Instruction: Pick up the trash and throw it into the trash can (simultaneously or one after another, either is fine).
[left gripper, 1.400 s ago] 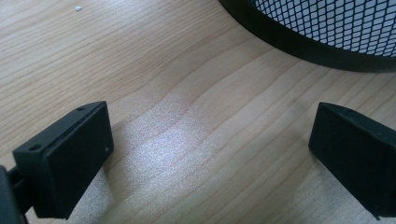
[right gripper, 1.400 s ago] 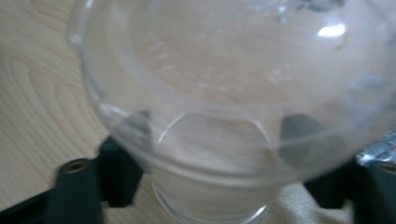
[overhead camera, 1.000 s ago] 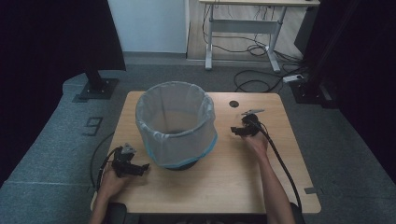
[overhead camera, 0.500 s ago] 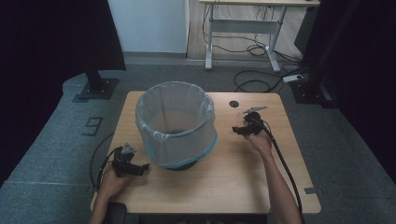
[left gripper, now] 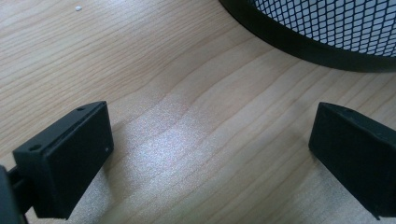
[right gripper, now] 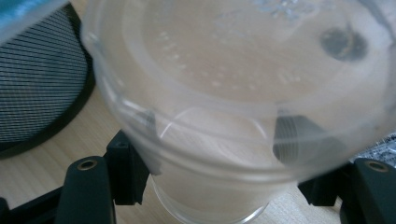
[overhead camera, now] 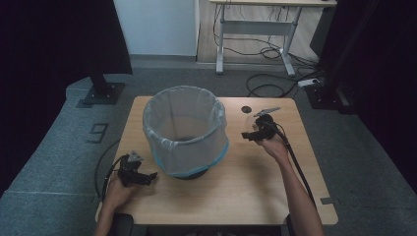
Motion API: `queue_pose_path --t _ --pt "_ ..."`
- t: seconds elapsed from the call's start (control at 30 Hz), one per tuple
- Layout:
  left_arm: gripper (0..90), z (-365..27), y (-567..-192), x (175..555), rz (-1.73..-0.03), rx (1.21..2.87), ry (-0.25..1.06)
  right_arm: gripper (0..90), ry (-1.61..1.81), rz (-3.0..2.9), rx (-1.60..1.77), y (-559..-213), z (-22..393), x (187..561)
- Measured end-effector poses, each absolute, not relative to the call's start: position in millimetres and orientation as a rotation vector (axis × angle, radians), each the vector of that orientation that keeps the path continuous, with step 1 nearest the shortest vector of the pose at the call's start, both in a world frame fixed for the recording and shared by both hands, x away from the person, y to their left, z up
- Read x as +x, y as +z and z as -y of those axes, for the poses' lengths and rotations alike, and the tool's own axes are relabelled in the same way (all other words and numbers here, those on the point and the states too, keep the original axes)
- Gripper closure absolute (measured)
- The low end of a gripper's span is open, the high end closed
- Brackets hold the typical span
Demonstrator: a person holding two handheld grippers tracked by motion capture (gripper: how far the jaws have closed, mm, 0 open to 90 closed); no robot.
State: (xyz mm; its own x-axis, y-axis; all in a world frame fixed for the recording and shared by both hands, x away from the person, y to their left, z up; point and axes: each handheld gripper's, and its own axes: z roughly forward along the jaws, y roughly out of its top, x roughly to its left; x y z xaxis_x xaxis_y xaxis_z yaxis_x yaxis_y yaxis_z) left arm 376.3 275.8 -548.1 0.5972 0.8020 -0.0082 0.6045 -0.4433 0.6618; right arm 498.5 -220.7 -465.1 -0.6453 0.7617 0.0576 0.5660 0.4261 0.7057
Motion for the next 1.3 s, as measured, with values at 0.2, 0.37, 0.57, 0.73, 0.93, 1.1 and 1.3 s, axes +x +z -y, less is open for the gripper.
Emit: queue_pose_path --t 0.2,0.37,0.57,0.73,0.93,1.1,1.3 --pt "0.0 -276 -548 376 -1.108 2.198 0.409 30.2 1.059 -2.421 1.129 -453 217 495" --pt "0.0 -276 -548 376 -1.108 2.197 0.409 30.2 1.070 -2.424 1.114 -442 217 493" --pt "0.0 -276 -548 376 -1.108 2.197 0.409 30.2 1.096 -2.432 1.095 -428 214 490" --pt "0.0 -276 -548 376 -1.107 2.198 0.409 30.3 1.091 -2.445 1.075 -416 212 487" --pt "0.0 -276 -548 376 -1.107 2.197 0.409 30.3 1.084 -2.460 1.054 -404 210 485" --pt "0.0 -276 -548 376 -1.107 2.198 0.409 30.3 1.102 -2.470 1.049 -395 208 483" --pt "0.0 -276 -548 376 -1.105 2.201 0.409 30.3 1.067 -2.483 1.032 -385 205 481"
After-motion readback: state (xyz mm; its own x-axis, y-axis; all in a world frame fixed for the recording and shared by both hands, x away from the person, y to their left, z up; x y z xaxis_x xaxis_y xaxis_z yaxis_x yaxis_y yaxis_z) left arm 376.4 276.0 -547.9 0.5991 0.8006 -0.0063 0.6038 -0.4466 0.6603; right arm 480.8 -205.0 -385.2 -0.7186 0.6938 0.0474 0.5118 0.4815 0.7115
